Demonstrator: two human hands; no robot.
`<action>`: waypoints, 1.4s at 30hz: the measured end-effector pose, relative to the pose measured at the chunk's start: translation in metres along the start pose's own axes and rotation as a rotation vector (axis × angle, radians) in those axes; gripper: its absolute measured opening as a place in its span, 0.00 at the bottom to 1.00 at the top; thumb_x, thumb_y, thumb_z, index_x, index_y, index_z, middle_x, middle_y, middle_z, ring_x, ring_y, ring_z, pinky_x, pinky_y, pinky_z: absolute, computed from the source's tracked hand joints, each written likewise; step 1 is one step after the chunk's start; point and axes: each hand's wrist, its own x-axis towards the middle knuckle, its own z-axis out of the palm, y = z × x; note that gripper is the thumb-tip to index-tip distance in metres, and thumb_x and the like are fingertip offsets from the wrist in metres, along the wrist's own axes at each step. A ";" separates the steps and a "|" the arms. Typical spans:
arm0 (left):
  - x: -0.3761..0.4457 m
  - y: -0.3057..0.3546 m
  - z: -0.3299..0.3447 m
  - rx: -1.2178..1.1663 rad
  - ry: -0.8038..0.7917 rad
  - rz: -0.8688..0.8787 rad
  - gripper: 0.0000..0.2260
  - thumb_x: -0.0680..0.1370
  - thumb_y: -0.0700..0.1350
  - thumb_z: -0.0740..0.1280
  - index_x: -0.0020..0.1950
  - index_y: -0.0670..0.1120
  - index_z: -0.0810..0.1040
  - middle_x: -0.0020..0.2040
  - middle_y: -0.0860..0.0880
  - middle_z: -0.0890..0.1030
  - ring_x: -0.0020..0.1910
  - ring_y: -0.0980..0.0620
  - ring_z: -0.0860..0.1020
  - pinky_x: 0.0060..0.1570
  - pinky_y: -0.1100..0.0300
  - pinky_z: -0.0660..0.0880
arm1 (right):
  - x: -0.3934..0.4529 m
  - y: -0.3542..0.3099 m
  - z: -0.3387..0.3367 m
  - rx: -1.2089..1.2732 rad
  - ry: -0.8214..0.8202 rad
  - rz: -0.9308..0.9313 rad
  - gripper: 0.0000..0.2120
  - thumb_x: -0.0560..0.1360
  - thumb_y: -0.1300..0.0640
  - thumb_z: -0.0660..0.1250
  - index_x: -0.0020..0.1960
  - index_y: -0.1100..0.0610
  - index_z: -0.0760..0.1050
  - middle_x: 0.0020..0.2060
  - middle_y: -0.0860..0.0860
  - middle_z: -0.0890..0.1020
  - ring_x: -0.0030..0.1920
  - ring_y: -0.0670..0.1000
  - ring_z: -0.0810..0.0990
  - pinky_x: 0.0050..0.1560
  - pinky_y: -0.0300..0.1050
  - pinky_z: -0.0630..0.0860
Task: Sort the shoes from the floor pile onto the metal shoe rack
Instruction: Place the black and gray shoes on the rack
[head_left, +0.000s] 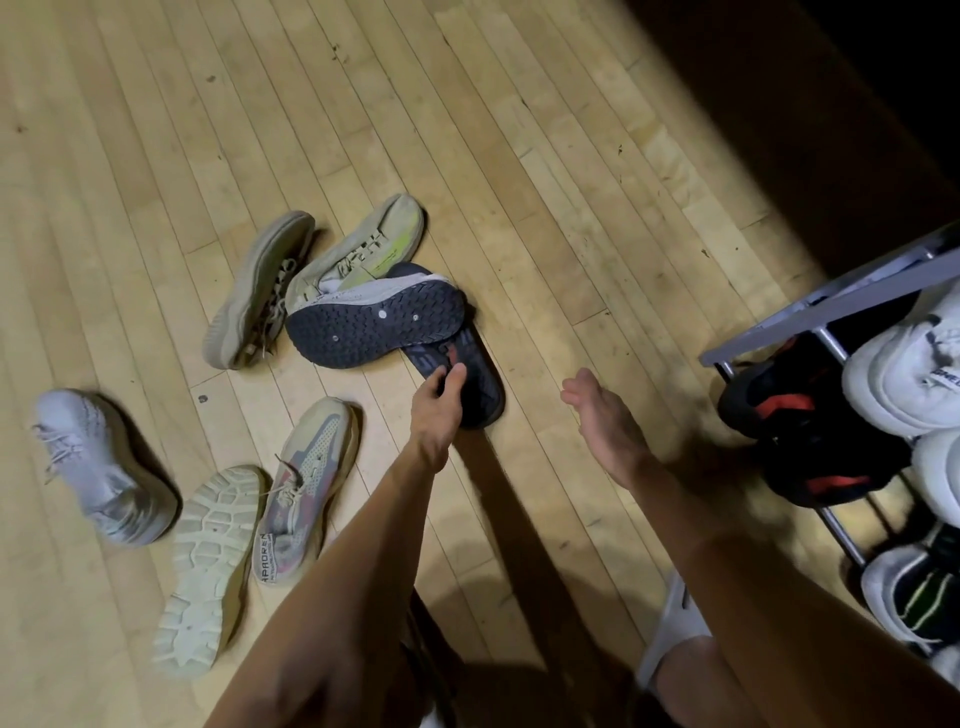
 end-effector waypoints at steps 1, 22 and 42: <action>0.001 -0.001 -0.002 0.007 0.010 0.006 0.10 0.80 0.50 0.66 0.57 0.47 0.79 0.55 0.49 0.81 0.57 0.49 0.78 0.64 0.49 0.74 | 0.001 0.001 0.001 0.002 0.002 0.000 0.40 0.68 0.27 0.40 0.65 0.46 0.75 0.64 0.49 0.78 0.62 0.53 0.76 0.66 0.58 0.71; 0.019 -0.023 0.000 0.295 0.310 -0.092 0.13 0.74 0.47 0.73 0.52 0.43 0.74 0.48 0.47 0.78 0.48 0.48 0.77 0.52 0.53 0.76 | 0.004 0.007 -0.003 0.034 0.017 0.016 0.40 0.69 0.27 0.40 0.65 0.46 0.76 0.64 0.48 0.79 0.62 0.52 0.76 0.65 0.57 0.72; -0.040 0.053 0.012 -0.383 -0.281 -0.329 0.08 0.81 0.34 0.59 0.57 0.33 0.75 0.50 0.39 0.81 0.43 0.46 0.82 0.39 0.60 0.82 | -0.045 -0.054 -0.040 0.086 0.094 0.073 0.49 0.62 0.23 0.40 0.66 0.52 0.75 0.62 0.55 0.78 0.59 0.58 0.76 0.65 0.60 0.69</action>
